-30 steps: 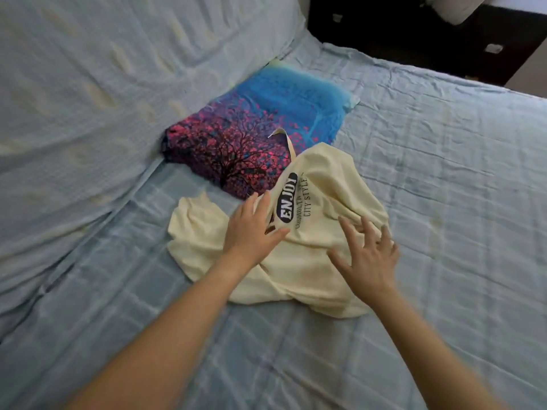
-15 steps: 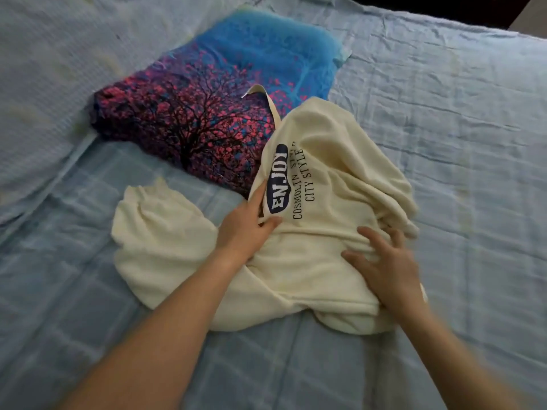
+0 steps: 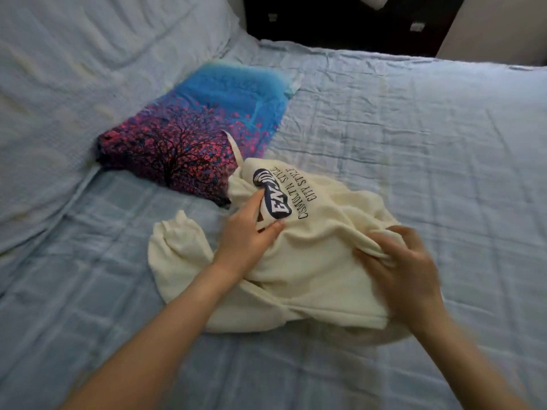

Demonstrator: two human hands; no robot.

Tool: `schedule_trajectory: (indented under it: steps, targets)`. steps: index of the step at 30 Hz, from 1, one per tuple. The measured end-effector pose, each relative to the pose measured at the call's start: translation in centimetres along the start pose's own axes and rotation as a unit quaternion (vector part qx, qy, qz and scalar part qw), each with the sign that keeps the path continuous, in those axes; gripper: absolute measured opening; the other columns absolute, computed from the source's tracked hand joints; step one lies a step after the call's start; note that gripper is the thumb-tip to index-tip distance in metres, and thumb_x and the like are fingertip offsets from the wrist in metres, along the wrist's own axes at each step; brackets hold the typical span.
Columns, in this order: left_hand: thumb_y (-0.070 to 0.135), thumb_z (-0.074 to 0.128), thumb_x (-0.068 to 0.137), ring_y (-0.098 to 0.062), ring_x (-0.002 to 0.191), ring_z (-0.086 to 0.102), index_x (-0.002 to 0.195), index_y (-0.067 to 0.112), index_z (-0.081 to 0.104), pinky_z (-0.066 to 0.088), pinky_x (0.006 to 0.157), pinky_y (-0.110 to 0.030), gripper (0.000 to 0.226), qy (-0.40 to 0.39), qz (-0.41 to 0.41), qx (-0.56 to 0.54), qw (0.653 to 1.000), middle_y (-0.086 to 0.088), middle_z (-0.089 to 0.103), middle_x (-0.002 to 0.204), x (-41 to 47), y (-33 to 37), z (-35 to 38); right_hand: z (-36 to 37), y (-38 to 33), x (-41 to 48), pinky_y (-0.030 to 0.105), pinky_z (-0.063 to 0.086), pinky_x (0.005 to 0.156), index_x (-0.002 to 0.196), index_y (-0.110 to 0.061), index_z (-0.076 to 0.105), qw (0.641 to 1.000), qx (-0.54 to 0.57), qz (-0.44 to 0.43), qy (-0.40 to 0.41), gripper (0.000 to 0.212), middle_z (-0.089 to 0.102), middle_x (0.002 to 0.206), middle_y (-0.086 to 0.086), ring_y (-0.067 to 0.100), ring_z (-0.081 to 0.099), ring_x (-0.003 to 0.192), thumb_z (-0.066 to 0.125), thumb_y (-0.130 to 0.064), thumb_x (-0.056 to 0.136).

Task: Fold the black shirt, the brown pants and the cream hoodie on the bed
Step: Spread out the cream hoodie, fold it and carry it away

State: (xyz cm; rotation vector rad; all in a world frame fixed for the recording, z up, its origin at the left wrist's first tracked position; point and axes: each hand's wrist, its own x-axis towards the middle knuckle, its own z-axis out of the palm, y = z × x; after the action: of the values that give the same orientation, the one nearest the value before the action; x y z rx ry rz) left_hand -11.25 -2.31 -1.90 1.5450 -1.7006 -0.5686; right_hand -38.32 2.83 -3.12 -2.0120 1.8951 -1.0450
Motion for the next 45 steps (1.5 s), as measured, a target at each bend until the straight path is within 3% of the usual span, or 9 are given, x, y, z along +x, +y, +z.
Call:
schedule_trajectory:
  steps: [7,14,19,22,27,29,34,40,45]
  targets:
    - [0.027,0.08,0.077,-0.008,0.1,0.061,0.138,0.017,0.042,0.044,0.083,-0.017,0.072,-0.029,0.057,-0.021,0.998,0.003,0.064,0.119,-7.2,15.0,6.1,-15.7,5.7,-7.1,0.017,0.035,0.073,0.102,-0.024,0.076,0.998,0.006,0.053,0.023,0.028,0.06,0.109,0.003,0.022,0.062,0.09,0.08,-0.034,0.076]
    - [0.022,0.084,0.074,0.006,0.101,0.048,0.131,0.007,0.055,0.023,0.083,0.01,0.066,-0.096,0.16,0.002,0.982,-0.007,0.066,0.121,-12.0,28.8,16.6,-30.1,15.3,-14.8,0.008,0.032,0.073,0.101,-0.024,0.075,0.986,0.017,0.146,0.079,0.033,0.058,0.105,0.003,-0.006,0.047,0.087,0.087,-0.026,0.07]
    - [0.023,0.084,0.072,-0.013,0.088,0.06,0.126,0.012,0.058,0.03,0.077,0.003,0.061,-0.156,0.229,0.014,0.961,-0.006,0.068,0.113,-12.4,38.4,22.9,-38.9,19.1,-18.4,0.006,0.034,0.075,0.1,-0.022,0.074,0.967,0.012,0.203,0.157,0.034,0.057,0.106,-0.001,-0.007,0.047,0.087,0.087,-0.026,0.07]
    - [0.028,0.082,0.073,-0.023,0.091,0.064,0.13,0.019,0.055,0.037,0.074,-0.016,0.064,-0.178,0.312,0.042,0.932,-0.005,0.068,0.111,-11.4,43.6,25.5,-41.9,19.3,-20.5,-0.004,0.029,0.079,0.103,-0.021,0.073,0.95,0.001,0.236,0.203,0.037,0.053,0.107,-0.002,-0.004,0.049,0.09,0.087,-0.028,0.07]
    - [0.039,0.081,0.071,-0.026,0.088,0.063,0.135,0.022,0.051,0.042,0.073,-0.032,0.072,-0.181,0.458,0.115,0.863,-0.003,0.07,0.099,-9.8,47.3,30.3,-39.6,18.6,-24.4,0.016,0.039,0.084,0.108,-0.022,0.068,0.907,-0.047,0.312,0.28,0.045,0.052,0.111,0.004,0.019,0.057,0.102,0.075,-0.044,0.07]
    - [0.049,0.075,0.075,-0.026,0.102,0.059,0.144,0.029,0.042,0.039,0.087,-0.038,0.078,-0.212,0.428,0.165,0.863,-0.002,0.067,0.111,-10.1,45.4,33.1,-36.5,19.1,-25.4,0.029,0.045,0.087,0.113,-0.016,0.069,0.898,-0.07,0.358,0.246,0.047,0.052,0.118,0.011,0.029,0.058,0.106,0.079,-0.039,0.073]
    - [0.055,0.068,0.079,-0.027,0.137,0.03,0.151,0.033,0.027,0.021,0.11,-0.039,0.085,-0.306,0.251,0.203,0.895,-0.007,0.035,0.153,-13.4,35.6,37.7,-30.3,20.9,-26.7,0.035,0.037,0.106,0.154,-0.031,0.023,0.835,-0.036,0.53,-0.142,0.071,0.029,0.147,0.015,0.033,0.042,0.131,0.052,-0.054,0.093]
    - [0.055,0.064,0.083,-0.029,0.14,0.027,0.151,0.015,0.027,0.026,0.116,-0.045,0.087,-0.275,0.072,0.117,0.951,-0.011,0.031,0.153,-14.0,28.0,38.7,-33.6,27.6,-20.1,0.043,0.039,0.102,0.138,-0.009,0.053,0.936,-0.152,0.317,-0.009,0.048,0.057,0.13,0.016,0.036,0.051,0.118,0.057,-0.031,0.096]
    - [0.05,0.062,0.086,-0.037,0.126,0.042,0.137,0.003,0.039,0.036,0.105,-0.044,0.072,-0.164,-0.221,0.02,0.961,-0.02,0.043,0.138,-12.2,26.9,41.0,-31.3,35.1,-9.4,0.039,0.037,0.107,0.136,-0.009,0.055,0.973,-0.134,0.169,-0.087,0.039,0.056,0.135,0.008,0.03,0.046,0.126,0.052,-0.021,0.099]
